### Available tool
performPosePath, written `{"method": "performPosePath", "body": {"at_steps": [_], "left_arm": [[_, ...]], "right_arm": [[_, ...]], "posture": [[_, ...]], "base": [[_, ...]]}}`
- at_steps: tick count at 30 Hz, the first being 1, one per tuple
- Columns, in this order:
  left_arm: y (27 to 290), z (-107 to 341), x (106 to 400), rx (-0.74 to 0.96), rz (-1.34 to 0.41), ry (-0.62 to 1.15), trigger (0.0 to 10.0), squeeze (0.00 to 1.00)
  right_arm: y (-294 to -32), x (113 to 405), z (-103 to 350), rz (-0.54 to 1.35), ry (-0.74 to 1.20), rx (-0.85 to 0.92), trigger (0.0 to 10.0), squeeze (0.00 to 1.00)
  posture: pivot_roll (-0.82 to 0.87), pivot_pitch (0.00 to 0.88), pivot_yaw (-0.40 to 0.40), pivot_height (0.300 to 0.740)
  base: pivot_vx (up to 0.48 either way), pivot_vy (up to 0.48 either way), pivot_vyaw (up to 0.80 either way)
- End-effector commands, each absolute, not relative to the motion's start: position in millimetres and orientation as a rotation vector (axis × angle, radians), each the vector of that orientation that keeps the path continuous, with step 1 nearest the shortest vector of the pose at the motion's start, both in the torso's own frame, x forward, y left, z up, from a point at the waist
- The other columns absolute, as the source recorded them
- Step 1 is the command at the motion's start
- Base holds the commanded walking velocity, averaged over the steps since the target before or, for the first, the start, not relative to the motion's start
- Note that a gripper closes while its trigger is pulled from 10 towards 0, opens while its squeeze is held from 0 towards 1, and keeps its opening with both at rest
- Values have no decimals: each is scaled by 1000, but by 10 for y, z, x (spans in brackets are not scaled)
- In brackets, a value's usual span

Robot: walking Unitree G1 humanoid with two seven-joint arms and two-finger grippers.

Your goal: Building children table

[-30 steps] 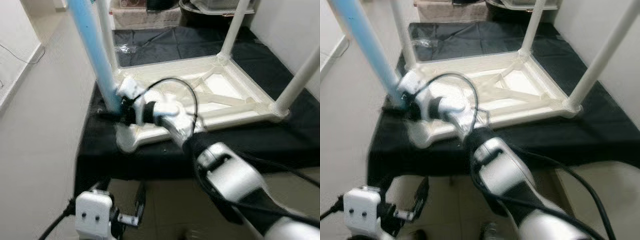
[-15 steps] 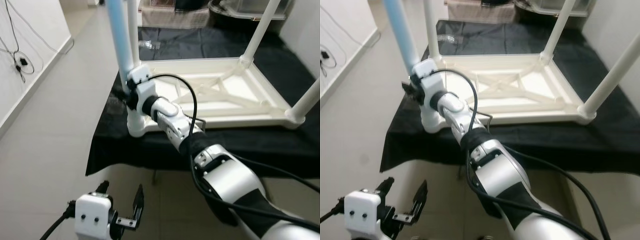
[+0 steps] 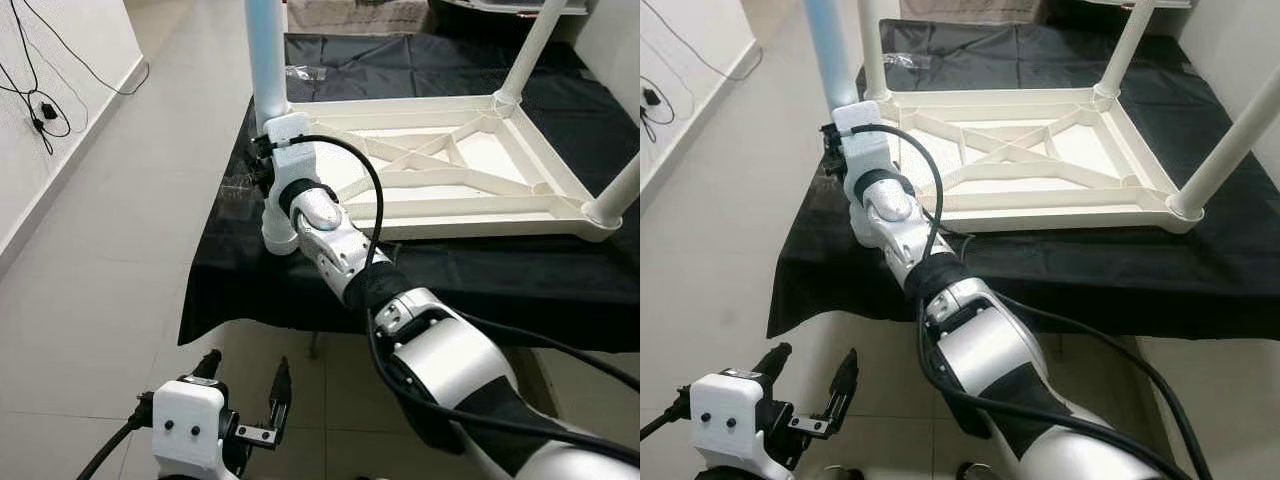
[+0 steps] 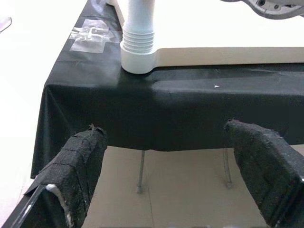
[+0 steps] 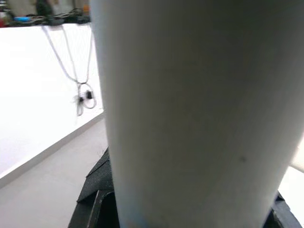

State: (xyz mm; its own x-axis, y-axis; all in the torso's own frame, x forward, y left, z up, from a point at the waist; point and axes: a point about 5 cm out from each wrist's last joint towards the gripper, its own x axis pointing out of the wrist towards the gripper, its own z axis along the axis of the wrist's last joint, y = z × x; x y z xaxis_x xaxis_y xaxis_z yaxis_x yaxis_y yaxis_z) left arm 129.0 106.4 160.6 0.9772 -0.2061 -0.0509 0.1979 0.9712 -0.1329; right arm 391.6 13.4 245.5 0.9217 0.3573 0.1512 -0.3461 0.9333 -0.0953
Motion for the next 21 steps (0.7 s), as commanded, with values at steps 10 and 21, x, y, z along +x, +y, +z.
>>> {"method": "performPosePath", "body": {"at_steps": [10, 21], "left_arm": [[1084, 1593, 1304, -119, -199, 77, 10000, 0], [1078, 1605, 1373, -115, -209, 59, 10000, 0]], "right_arm": [[-263, 3911, 1756, -48, 132, -18, 10000, 0], [-545, 3807, 1783, -630, 93, 75, 10000, 0]], "posture": [[175, 248, -52, 740], [189, 241, -43, 740]], "base": [[0, 0, 0], [0, 0, 0]]}}
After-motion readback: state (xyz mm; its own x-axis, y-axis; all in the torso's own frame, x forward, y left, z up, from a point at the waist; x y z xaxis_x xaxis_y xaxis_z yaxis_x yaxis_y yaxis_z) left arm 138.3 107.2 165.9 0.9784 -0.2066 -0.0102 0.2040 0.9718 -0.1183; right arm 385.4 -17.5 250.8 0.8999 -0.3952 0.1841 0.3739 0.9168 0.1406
